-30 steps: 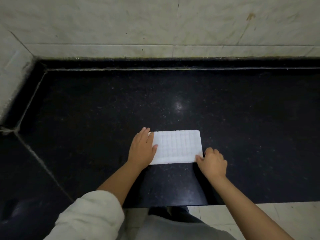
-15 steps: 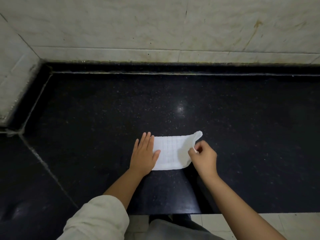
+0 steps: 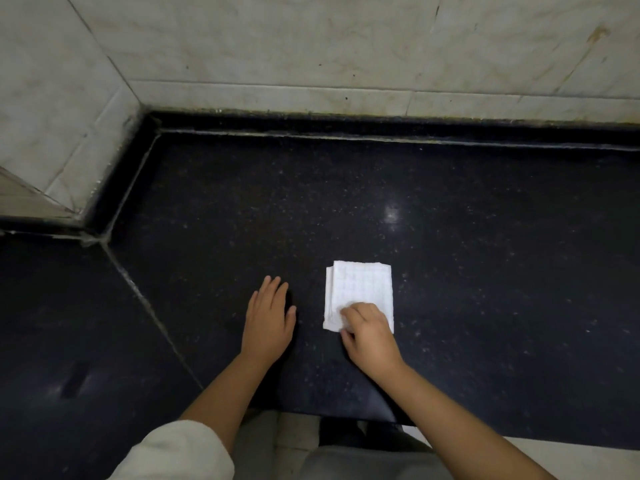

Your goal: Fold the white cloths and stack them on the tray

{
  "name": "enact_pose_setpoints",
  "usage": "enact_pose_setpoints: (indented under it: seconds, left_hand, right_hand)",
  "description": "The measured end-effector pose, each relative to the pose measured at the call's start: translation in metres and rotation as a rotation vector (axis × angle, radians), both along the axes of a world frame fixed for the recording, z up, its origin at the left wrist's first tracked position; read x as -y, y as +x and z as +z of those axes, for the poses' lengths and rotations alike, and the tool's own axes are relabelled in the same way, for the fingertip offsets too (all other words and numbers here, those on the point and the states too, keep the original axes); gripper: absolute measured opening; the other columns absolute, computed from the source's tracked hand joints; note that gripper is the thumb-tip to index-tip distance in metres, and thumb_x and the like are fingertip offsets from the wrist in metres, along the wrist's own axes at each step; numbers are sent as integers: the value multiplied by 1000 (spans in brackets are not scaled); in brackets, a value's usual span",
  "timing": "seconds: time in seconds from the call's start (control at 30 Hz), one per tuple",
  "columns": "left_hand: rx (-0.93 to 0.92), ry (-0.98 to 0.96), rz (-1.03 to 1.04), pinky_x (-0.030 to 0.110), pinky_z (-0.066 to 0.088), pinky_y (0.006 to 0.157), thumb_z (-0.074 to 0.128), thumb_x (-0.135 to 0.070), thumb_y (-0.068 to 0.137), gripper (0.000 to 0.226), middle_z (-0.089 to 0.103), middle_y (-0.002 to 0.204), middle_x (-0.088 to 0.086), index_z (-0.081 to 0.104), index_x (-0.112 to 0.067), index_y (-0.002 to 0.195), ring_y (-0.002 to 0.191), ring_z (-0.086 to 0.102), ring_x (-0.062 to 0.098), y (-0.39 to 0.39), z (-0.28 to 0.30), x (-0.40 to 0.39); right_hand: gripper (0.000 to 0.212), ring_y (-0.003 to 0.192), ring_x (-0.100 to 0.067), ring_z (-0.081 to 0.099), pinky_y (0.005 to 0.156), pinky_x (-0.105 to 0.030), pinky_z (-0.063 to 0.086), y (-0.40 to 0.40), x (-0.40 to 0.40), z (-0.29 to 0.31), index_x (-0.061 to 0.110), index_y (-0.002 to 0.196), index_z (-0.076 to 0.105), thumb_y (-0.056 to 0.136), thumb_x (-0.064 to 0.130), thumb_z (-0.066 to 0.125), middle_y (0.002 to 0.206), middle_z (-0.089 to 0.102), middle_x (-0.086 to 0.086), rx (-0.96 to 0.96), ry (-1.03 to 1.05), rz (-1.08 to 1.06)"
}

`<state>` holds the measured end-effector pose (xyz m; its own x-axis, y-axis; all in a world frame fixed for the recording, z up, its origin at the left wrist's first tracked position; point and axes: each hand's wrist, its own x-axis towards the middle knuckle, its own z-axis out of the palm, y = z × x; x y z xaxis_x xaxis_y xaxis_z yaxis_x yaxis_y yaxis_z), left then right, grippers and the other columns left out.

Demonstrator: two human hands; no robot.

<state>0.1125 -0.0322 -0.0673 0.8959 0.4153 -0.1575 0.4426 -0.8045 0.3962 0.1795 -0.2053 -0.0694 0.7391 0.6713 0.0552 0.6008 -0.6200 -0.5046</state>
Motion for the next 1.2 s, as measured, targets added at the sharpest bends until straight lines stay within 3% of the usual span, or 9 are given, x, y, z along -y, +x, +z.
enact_pose_setpoints:
  seconds: [0.27, 0.37, 0.43, 0.53, 0.63, 0.8, 0.9, 1.03, 1.2]
  left_hand:
    - [33, -16, -52, 48, 41, 98, 32, -30, 85, 52, 60, 123, 20, 61, 3, 114, 122, 52, 37, 4, 4, 7]
    - [52, -28, -52, 45, 43, 96, 34, -29, 85, 51, 62, 121, 19, 63, 2, 112, 120, 54, 36, 2, 4, 5]
    - [70, -25, -49, 43, 41, 97, 36, -28, 86, 48, 61, 123, 19, 63, 2, 113, 122, 53, 35, 0, 3, 5]
    - [91, -22, -37, 37, 29, 108, 45, -20, 92, 39, 50, 137, 16, 55, 0, 124, 135, 38, 30, -5, 1, 5]
    - [99, -12, -42, 39, 31, 108, 37, -28, 90, 48, 50, 137, 17, 55, 1, 124, 135, 38, 30, -10, -3, 4]
    - [100, -8, -116, 43, 45, 95, 35, -28, 85, 48, 63, 119, 16, 64, 0, 110, 118, 56, 33, -7, -8, 5]
    - [191, 23, -219, 41, 50, 89, 40, -27, 83, 42, 67, 113, 11, 67, -4, 105, 115, 58, 26, -2, -10, 14]
    - [301, 50, -408, 34, 52, 90, 46, -33, 81, 39, 69, 105, 5, 69, -9, 100, 109, 49, 15, 10, -12, 31]
    - [308, 188, -537, 27, 35, 85, 67, -36, 69, 26, 65, 82, -2, 66, -15, 84, 82, 51, 12, 23, -18, 50]
  right_hand:
    - [23, 50, -14, 55, 45, -22, 45, 11, -12, 5, 14, 52, 62, 46, 9, 84, 53, 55, 4, 113, -137, 44]
    - [5, 54, -15, 57, 49, -24, 49, 15, -12, 2, 10, 61, 68, 66, 9, 67, 57, 60, 1, 139, 37, -36]
    - [22, 66, -11, 52, 61, -20, 43, 13, -14, 4, 8, 69, 69, 75, 16, 50, 63, 63, -1, 165, 164, -96]
    - [6, 69, -9, 50, 63, -19, 40, 3, -16, 3, 11, 71, 68, 72, 15, 63, 67, 63, 1, 208, 137, -17]
    - [23, 63, -14, 60, 54, -26, 50, -5, -16, -4, 15, 74, 68, 56, 20, 83, 71, 63, 3, 132, -29, 54]
    - [30, 87, -13, 56, 76, -29, 47, 4, 11, 5, 17, 94, 63, 65, 21, 56, 88, 66, 1, 253, -1, 111]
    - [41, 83, -18, 63, 66, -32, 52, 12, 38, 7, 20, 86, 68, 46, 10, 63, 88, 68, 2, 281, -145, 76]
    - [30, 76, -19, 61, 57, -25, 55, 21, 43, 0, 12, 78, 72, 67, 10, 44, 81, 70, -2, 239, -102, 79]
    - [26, 60, -19, 66, 54, -21, 54, 29, 52, 11, 12, 77, 73, 67, 10, 50, 73, 72, 0, 153, -55, 74]
